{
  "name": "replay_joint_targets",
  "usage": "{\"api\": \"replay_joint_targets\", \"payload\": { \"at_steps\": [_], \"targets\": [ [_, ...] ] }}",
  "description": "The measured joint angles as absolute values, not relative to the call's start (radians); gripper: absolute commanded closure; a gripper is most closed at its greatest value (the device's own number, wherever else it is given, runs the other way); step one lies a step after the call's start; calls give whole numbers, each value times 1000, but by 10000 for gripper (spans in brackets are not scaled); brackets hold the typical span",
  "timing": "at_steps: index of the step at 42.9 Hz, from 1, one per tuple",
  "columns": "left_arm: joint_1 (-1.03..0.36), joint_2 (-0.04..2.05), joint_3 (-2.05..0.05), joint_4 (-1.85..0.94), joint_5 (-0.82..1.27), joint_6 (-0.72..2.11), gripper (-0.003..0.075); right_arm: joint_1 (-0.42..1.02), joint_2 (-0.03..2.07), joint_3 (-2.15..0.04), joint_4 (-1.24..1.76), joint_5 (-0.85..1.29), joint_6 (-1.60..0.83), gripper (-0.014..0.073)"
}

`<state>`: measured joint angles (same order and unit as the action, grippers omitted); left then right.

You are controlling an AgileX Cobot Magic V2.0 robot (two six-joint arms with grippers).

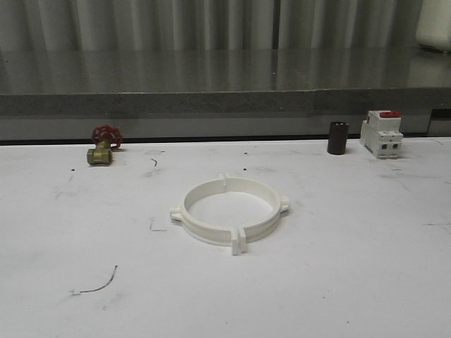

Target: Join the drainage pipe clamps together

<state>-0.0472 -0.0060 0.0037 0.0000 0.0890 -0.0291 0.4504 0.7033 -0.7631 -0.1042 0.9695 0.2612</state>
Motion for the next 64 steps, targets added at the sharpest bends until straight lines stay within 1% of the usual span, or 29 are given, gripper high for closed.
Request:
{"api": "replay_joint_targets", "payload": {
  "at_steps": [9,15,19,23,28,37,43,64],
  "targets": [
    [-47,-6,4,0,89,-29,741,448,680,-751,-106,962,259,661],
    [-47,-6,4,0,89,-29,741,375,594,-668,-104,870,256,656],
    [-47,-6,4,0,89,-29,741,305,499,-573,-61,770,190,656],
    [-47,-6,4,0,89,-29,741,245,397,-471,8,662,52,656],
    [-47,-6,4,0,89,-29,741,183,281,-356,57,532,-51,661],
    [-47,-6,4,0,89,-29,741,68,73,-140,80,260,-78,661],
    [-47,-6,4,0,89,-29,741,54,-4,11,88,55,-78,661],
    [-47,-6,4,0,88,-29,741,22,-11,27,90,34,-81,661]
  ]
}}
